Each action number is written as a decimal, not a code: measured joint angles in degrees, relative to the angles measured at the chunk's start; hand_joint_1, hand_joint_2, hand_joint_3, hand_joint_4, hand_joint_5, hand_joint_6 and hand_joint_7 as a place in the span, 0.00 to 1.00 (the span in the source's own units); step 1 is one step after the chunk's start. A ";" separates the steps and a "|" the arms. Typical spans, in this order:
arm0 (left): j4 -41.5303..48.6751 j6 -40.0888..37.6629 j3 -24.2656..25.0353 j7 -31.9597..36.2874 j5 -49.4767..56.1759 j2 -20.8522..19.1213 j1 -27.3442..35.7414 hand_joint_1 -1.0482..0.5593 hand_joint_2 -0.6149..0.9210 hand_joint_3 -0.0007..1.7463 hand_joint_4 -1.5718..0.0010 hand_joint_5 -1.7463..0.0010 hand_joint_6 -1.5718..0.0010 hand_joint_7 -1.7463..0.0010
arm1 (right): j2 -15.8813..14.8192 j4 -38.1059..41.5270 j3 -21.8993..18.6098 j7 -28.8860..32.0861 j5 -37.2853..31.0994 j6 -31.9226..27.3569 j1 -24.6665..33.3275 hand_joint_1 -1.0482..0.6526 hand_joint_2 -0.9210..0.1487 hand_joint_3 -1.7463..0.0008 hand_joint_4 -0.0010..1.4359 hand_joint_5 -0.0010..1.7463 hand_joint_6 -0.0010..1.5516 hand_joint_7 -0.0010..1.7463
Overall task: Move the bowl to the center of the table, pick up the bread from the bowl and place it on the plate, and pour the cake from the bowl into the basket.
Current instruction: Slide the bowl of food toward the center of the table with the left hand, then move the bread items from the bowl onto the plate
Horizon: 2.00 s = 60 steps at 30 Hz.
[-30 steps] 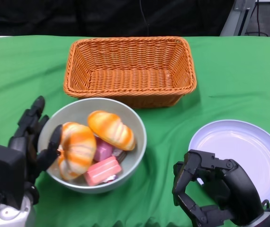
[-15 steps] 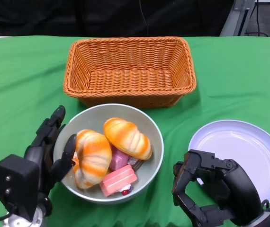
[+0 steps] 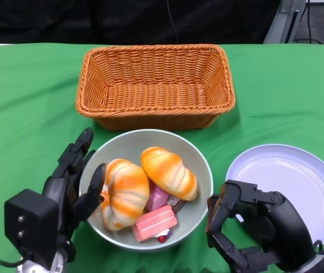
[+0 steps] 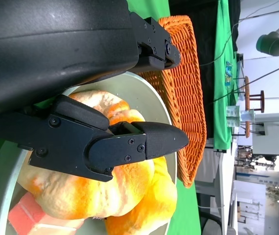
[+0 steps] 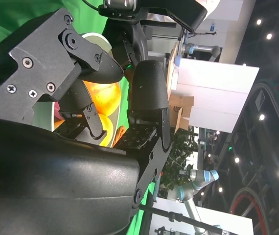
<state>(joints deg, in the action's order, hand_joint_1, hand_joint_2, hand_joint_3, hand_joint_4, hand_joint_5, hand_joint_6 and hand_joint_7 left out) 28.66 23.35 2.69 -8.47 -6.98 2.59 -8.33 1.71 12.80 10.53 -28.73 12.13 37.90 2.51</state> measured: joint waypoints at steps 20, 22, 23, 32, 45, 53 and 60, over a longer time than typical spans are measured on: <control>3.37 5.32 3.10 0.18 0.49 -1.94 -2.80 0.24 1.00 0.22 0.75 0.96 0.79 0.97 | 0.61 0.25 -0.09 0.00 0.36 -0.25 0.04 0.60 0.51 0.30 0.58 0.96 0.48 0.76; 3.34 6.32 4.08 0.16 0.17 -2.66 -3.06 0.25 1.00 0.19 0.73 0.96 0.78 0.98 | 0.62 0.17 -0.09 0.00 0.37 -0.53 0.05 0.60 0.51 0.30 0.58 0.96 0.48 0.76; 3.33 6.57 4.57 0.11 -0.24 -2.86 -3.28 0.24 1.00 0.18 0.72 0.96 0.76 0.98 | 0.62 0.17 -0.11 0.01 0.36 -0.53 0.05 0.60 0.50 0.30 0.58 0.96 0.48 0.76; 3.32 7.02 7.84 -2.78 -4.63 -5.30 -6.02 0.29 1.00 0.09 0.60 0.94 0.65 0.97 | 0.73 0.09 -0.14 -0.33 0.71 -1.00 0.04 0.61 0.51 0.28 0.57 0.96 0.47 0.77; 13.10 19.58 11.66 -9.78 -8.83 -6.19 -11.17 0.53 1.00 0.13 0.39 0.53 0.23 0.92 | 0.21 -1.37 -1.49 2.97 -3.52 1.04 0.11 0.54 0.51 0.35 0.46 0.77 0.43 0.64; 21.05 26.61 12.64 -12.02 -8.66 -6.31 -14.37 0.54 1.00 0.19 0.49 0.22 0.32 0.65 | -2.40 -13.03 -0.89 6.63 -9.49 -5.34 1.87 0.49 0.15 0.85 0.36 0.65 0.41 0.38; 23.43 28.31 12.91 -12.34 -8.64 -6.33 -15.38 0.54 1.00 0.19 0.50 0.17 0.42 0.46 | -3.80 -22.18 0.03 10.69 -17.59 -10.35 2.63 0.36 0.05 0.98 0.36 0.55 0.41 0.25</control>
<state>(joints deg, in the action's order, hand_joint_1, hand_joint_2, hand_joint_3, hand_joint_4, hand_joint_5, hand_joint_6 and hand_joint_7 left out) 52.08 51.65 15.60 -20.82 -15.62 -3.74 -23.71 -2.10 -9.39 10.56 -18.03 -5.46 27.55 5.14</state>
